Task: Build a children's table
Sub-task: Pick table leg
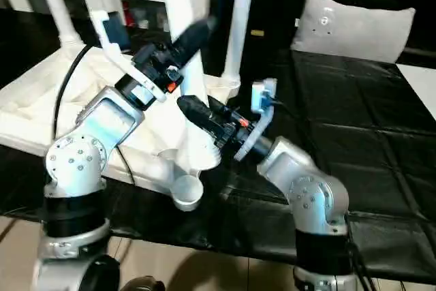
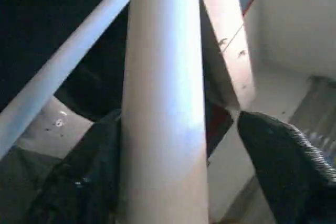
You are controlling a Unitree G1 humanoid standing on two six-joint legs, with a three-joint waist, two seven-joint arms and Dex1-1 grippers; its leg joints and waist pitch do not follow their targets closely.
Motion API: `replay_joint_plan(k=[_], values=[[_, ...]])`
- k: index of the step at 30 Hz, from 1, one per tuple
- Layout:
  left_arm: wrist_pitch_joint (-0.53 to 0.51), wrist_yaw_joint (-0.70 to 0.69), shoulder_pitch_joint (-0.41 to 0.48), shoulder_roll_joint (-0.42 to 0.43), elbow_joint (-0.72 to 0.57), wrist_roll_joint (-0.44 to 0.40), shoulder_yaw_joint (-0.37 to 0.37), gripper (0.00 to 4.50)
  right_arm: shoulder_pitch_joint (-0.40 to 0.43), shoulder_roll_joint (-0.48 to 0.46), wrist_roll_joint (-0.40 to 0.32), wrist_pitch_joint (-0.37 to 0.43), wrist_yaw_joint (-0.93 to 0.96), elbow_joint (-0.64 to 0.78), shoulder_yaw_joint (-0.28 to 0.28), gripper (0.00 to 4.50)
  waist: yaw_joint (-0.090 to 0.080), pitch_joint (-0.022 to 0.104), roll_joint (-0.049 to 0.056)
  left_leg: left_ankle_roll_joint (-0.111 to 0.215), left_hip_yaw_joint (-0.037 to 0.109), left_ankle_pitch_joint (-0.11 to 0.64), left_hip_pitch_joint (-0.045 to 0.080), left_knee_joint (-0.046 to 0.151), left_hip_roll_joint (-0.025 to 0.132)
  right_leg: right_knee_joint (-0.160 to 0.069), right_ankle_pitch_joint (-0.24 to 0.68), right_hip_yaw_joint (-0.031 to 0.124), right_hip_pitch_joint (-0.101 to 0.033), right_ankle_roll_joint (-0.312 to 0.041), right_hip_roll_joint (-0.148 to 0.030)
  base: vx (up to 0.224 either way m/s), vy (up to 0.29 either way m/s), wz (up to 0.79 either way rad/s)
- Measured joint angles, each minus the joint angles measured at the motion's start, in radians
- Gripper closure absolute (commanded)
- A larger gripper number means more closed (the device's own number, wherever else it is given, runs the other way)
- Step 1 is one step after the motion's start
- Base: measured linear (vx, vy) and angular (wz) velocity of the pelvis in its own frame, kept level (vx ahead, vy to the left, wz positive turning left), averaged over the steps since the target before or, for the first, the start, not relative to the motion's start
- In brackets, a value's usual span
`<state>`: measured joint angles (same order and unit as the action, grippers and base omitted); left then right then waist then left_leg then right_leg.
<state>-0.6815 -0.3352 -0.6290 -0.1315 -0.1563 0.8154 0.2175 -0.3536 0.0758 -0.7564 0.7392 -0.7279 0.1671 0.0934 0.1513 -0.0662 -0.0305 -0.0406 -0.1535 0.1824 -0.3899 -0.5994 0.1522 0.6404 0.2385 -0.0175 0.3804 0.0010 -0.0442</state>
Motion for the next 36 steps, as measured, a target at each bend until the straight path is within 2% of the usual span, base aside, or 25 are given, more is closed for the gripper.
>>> replay_joint_plan(k=[2,5,7,10,11,12,15,18,21,29,30,31,33,36], values=[[0.012,0.012,0.010,0.024,-0.003,-0.053,-0.027,1.21,-0.001,0.010,0.060,-0.038,0.021,0.000,-0.034,2.64,-0.001,0.000,0.000,0.000,0.000,-0.001,0.001,0.000,0.000,0.000,-0.001,0.000,0.000,0.001,0.000,0.000,0.000,0.00],[0.050,0.053,0.030,0.064,-0.005,-0.170,-0.085,1.32,-0.004,0.018,0.174,-0.123,0.063,-0.021,-0.093,2.64,-0.004,0.000,0.000,-0.002,0.000,-0.002,0.001,0.000,0.001,0.000,-0.002,0.000,0.000,0.002,0.000,0.000,0.000,0.00],[0.101,0.152,0.032,0.084,0.005,-0.318,-0.144,1.61,-0.023,0.006,0.289,-0.222,0.125,-0.071,-0.148,2.64,-0.007,0.000,0.001,-0.003,0.000,-0.002,0.001,0.000,0.001,0.000,-0.003,0.000,0.000,0.003,0.001,0.000,0.000,0.00],[0.154,0.276,0.045,0.076,0.016,-0.450,-0.196,1.66,-0.033,-0.006,0.402,-0.330,0.190,-0.122,-0.199,2.65,-0.007,0.000,0.001,-0.004,0.000,-0.003,0.000,0.000,0.001,-0.001,-0.004,0.000,0.000,0.003,0.001,0.000,0.000,0.00],[0.164,0.305,0.051,0.066,0.016,-0.477,-0.200,1.66,-0.033,-0.007,0.430,-0.355,0.204,-0.134,-0.215,2.65,-0.007,0.000,0.001,-0.003,0.000,-0.003,-0.001,0.000,0.001,-0.002,-0.004,0.000,0.000,0.004,0.001,0.000,0.000,0.00],[0.178,0.333,0.059,0.048,0.016,-0.499,-0.204,1.88,-0.031,-0.015,0.461,-0.386,0.220,-0.148,-0.231,2.65,-0.007,0.000,0.000,-0.003,0.000,-0.003,-0.002,0.000,0.001,-0.003,-0.005,0.000,0.000,0.003,0.001,0.000,0.000,0.00],[0.195,0.359,0.069,0.020,0.016,-0.513,-0.209,2.08,-0.031,-0.035,0.506,-0.451,0.249,-0.177,-0.250,2.65,-0.008,0.000,-0.001,-0.003,0.000,-0.002,-0.002,0.000,0.001,-0.003,-0.005,0.000,0.001,0.003,0.001,0.000,0.000,0.00],[0.208,0.366,0.069,0.010,0.015,-0.521,-0.220,2.38,-0.031,-0.046,0.531,-0.497,0.268,-0.199,-0.257,2.65,-0.009,0.000,-0.001,-0.002,-0.001,-0.002,-0.002,0.000,0.002,-0.003,-0.005,0.000,0.001,0.003,0.001,0.000,0.000,0.00],[0.219,0.377,0.075,-0.015,0.020,-0.527,-0.230,2.48,-0.033,-0.054,0.554,-0.558,0.282,-0.249,-0.259,2.65,-0.010,0.000,-0.001,-0.001,-0.001,-0.003,-0.002,0.000,0.002,-0.003,-0.006,0.000,0.001,0.002,0.001,0.000,0.000,0.00],[0.224,0.376,0.073,-0.025,0.030,-0.514,-0.214,2.67,-0.046,-0.044,0.571,-0.581,0.277,-0.275,-0.260,2.65,-0.011,0.000,-0.001,0.001,-0.001,-0.004,-0.002,-0.001,0.002,-0.002,-0.007,0.000,0.001,0.002,0.001,0.000,0.000,0.00],[0.226,0.363,0.065,-0.012,0.039,-0.507,-0.211,2.67,-0.057,-0.040,0.557,-0.577,0.265,-0.285,-0.256,2.65,-0.010,0.000,-0.001,0.001,-0.001,-0.004,-0.002,-0.001,0.002,-0.002,-0.008,0.000,0.001,0.002,0.001,0.000,0.000,0.00],[0.226,0.353,0.058,-0.004,0.047,-0.500,-0.207,2.67,-0.065,-0.036,0.548,-0.572,0.258,-0.289,-0.252,2.30,-0.010,0.000,-0.001,0.002,-0.001,-0.005,-0.002,-0.001,0.002,-0.002,-0.008,0.000,0.001,0.002,0.001,0.000,0.000,0.00],[0.224,0.322,0.039,0.005,0.062,-0.477,-0.191,2.68,-0.079,-0.033,0.512,-0.547,0.231,-0.289,-0.235,1.93,-0.009,0.000,-0.002,0.003,-0.002,-0.005,-0.003,-0.001,0.002,-0.003,-0.009,0.000,0.001,0.003,0.001,0.000,0.000,0.00],[0.179,0.216,0.033,0.070,0.069,-0.417,-0.180,2.68,-0.100,0.005,0.412,-0.462,0.153,-0.282,-0.189,1.74,-0.009,0.000,-0.001,0.004,-0.002,-0.006,-0.003,-0.002,0.002,-0.003,-0.010,0.000,0.001,0.002,0.001,0.000,0.000,0.00]])
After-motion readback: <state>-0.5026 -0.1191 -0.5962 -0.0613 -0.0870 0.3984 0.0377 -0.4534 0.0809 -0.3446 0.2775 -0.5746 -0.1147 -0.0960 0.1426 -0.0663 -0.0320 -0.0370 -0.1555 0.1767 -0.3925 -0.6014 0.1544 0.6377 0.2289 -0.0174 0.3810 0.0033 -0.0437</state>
